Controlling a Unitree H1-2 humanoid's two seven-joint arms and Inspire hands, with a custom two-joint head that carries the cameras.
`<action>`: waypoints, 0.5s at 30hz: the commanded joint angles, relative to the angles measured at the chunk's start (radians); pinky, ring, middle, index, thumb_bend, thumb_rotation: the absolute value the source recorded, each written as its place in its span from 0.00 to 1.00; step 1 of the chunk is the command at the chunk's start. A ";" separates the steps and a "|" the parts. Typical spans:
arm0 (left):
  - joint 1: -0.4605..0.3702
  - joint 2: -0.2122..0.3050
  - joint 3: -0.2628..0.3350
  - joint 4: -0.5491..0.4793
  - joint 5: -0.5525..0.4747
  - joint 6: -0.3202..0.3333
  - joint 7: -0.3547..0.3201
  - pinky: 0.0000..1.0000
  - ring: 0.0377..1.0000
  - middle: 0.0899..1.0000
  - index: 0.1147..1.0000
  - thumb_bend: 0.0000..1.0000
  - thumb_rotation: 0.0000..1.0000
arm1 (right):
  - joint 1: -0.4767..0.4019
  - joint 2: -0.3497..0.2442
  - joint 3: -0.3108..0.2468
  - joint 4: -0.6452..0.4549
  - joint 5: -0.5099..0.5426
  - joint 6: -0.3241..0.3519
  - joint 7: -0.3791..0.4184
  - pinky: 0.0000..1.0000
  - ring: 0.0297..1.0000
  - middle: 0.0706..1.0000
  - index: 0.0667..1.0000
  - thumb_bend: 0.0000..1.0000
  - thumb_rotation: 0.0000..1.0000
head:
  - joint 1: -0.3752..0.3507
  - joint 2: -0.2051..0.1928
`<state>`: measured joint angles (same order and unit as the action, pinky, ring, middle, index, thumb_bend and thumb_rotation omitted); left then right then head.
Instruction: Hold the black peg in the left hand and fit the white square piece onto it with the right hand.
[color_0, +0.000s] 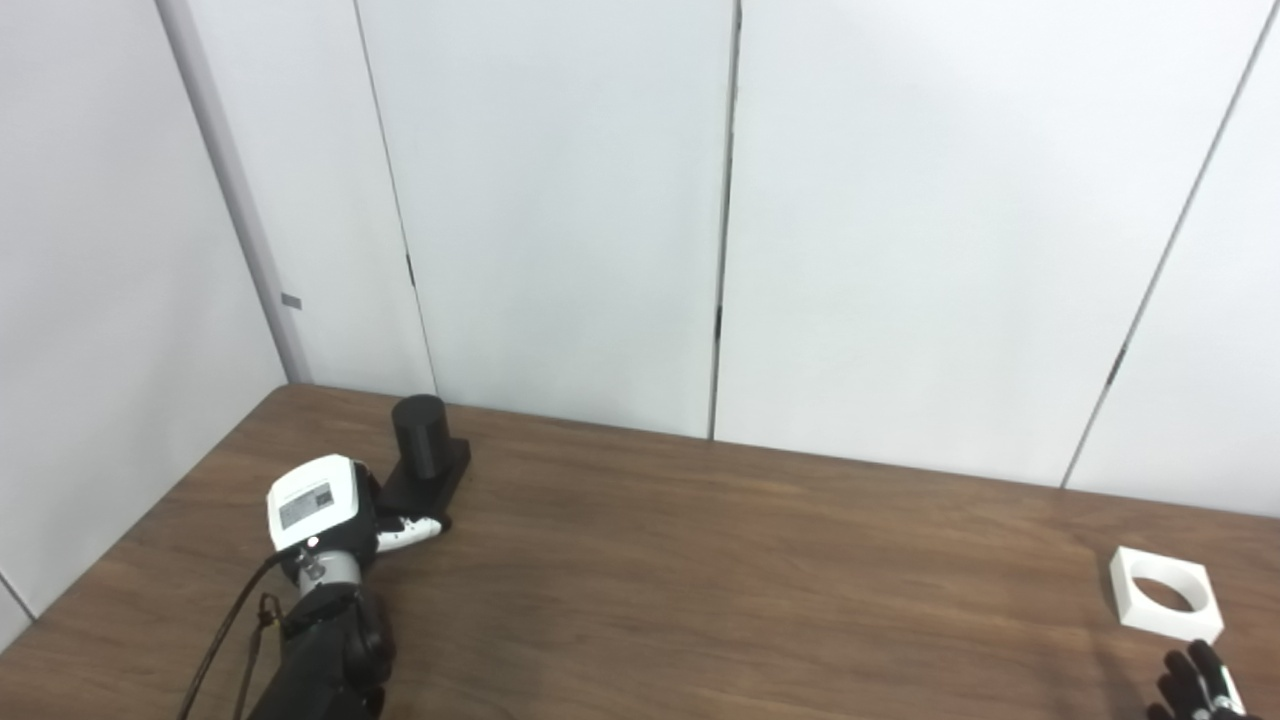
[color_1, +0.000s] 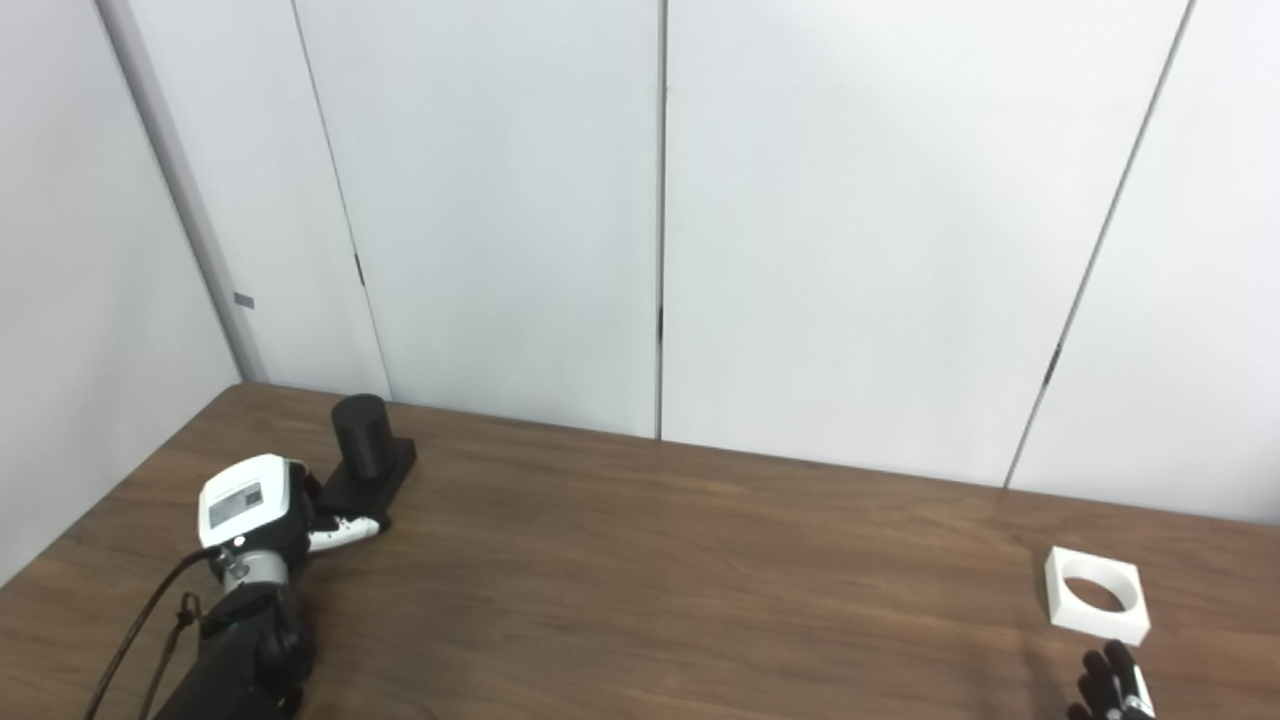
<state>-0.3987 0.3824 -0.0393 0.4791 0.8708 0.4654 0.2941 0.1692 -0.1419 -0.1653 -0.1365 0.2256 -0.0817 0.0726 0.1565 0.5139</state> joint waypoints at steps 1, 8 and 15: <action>-0.047 0.019 -0.002 -0.019 -0.004 -0.008 0.054 0.89 0.84 0.76 0.42 0.51 0.08 | 0.043 0.026 0.008 0.021 0.013 -0.022 0.009 1.00 1.00 0.99 1.00 0.47 1.00 | 0.000 0.000; -0.043 0.020 -0.013 -0.011 -0.037 -0.019 0.115 0.84 0.81 0.71 0.41 0.50 0.05 | 0.042 0.025 0.007 0.015 0.019 -0.010 0.008 1.00 1.00 0.99 1.00 0.45 1.00 | 0.006 0.003; -0.039 0.027 -0.030 -0.028 -0.048 -0.003 0.111 0.82 0.81 0.72 0.42 0.50 0.05 | 0.039 0.024 0.008 0.017 0.018 -0.017 0.009 1.00 1.00 0.99 1.00 0.45 1.00 | 0.008 0.004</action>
<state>-0.4014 0.3829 -0.0677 0.4795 0.8163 0.4613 0.3846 0.1698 -0.1423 -0.1653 -0.1376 0.2324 -0.0812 0.0740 0.1626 0.5170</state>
